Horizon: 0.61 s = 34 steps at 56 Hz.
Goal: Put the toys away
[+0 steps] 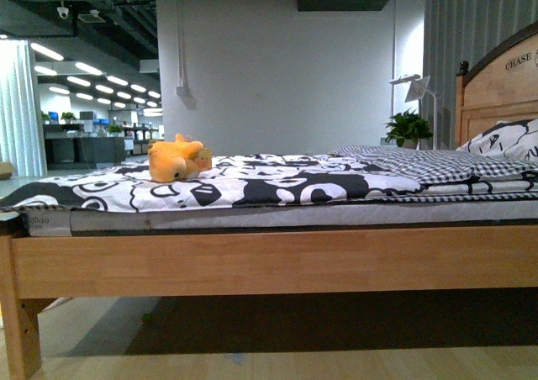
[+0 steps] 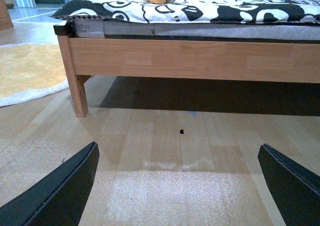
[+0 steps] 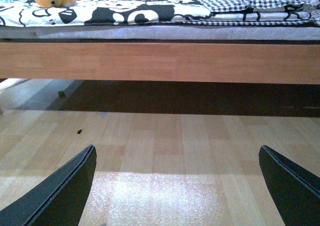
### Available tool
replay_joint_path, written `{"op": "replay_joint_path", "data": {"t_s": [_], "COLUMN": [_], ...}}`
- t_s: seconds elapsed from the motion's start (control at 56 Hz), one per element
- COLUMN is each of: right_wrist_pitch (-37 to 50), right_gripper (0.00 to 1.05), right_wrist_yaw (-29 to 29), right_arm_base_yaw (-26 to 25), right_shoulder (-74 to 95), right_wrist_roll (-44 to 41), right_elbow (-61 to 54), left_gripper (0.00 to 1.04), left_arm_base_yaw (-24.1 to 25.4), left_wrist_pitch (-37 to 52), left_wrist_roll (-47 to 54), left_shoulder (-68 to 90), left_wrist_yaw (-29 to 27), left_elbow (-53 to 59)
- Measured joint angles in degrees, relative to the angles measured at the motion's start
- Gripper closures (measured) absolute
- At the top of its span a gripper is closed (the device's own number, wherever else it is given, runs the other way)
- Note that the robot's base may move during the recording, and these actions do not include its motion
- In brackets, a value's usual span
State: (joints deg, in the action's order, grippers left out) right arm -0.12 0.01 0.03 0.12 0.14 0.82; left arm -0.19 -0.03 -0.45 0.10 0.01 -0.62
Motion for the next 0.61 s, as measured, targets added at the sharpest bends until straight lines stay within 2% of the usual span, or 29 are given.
{"op": "replay_joint_path", "data": {"t_s": [0.607], "right_wrist_pitch": [0.0], "right_gripper": [0.07], "right_wrist_yaw": [0.0], "right_arm_base_yaw": [0.0], "right_shoulder": [0.0], "right_wrist_roll": [0.0], "right_elbow": [0.0], "left_gripper": [0.06], "left_arm_base_yaw": [0.0], "left_wrist_pitch": [0.0], "left_wrist_roll": [0.0], "left_shoulder": [0.0], "left_wrist_yaw": [-0.02], "left_elbow": [0.0]}}
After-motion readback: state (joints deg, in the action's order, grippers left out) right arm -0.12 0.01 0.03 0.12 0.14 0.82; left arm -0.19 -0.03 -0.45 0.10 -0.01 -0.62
